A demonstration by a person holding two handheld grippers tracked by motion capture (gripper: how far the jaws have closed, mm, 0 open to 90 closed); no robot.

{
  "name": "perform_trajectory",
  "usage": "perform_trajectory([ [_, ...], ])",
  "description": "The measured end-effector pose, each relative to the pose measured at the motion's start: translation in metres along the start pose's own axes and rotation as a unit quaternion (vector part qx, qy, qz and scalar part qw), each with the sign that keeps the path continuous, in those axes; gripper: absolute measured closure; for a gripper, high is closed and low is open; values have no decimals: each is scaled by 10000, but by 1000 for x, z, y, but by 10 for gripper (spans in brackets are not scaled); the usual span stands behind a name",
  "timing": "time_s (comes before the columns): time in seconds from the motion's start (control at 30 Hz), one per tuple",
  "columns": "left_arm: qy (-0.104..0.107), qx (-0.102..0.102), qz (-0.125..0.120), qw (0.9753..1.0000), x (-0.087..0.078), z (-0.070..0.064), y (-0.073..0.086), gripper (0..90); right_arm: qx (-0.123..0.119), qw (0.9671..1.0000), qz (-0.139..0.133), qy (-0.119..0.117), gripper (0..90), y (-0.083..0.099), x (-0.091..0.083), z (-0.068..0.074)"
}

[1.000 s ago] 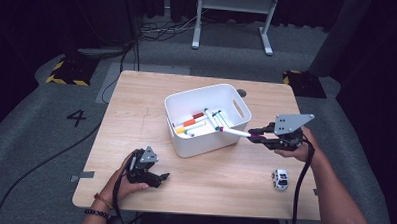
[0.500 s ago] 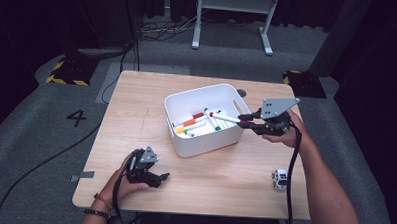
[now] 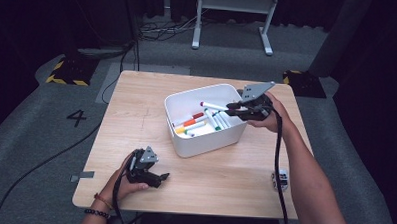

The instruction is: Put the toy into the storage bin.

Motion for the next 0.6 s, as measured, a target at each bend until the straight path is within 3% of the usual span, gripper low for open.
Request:
perform_trajectory([
  [0.1, -1, 0, 5, 10000, 0, 0, 0, 127, 33, 10000, 30, -24, 747, -3, 7, -1],
  [0.2, -1, 2, 0, 10000, 0, 0, 0, 128, 56, 9997, 236, -45, 747, -6, 19, -3],
  [0.33, 0, 2, 0, 10000, 0, 0, 0, 128, 52, 9991, 361, -208, 746, -12, 31, -4],
  [0.47, -1, 1, 0, 10000, 0, 0, 0, 128, -40, 9972, 681, -299, 746, -15, 44, -1],
  [0.6, -1, 2, 0, 10000, 0, 0, 0, 128, -84, 9961, 799, -373, 745, -17, 52, 2],
])
Point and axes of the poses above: each handheld gripper's, and its own axes: x roughly forward along the jaws, y roughly out of its underside, z roughly to its left, the point moved 2 cm from there along x, roughly forward along the jaws, and after that the axes turned 6 degrees about x, right-handed, at the moved point
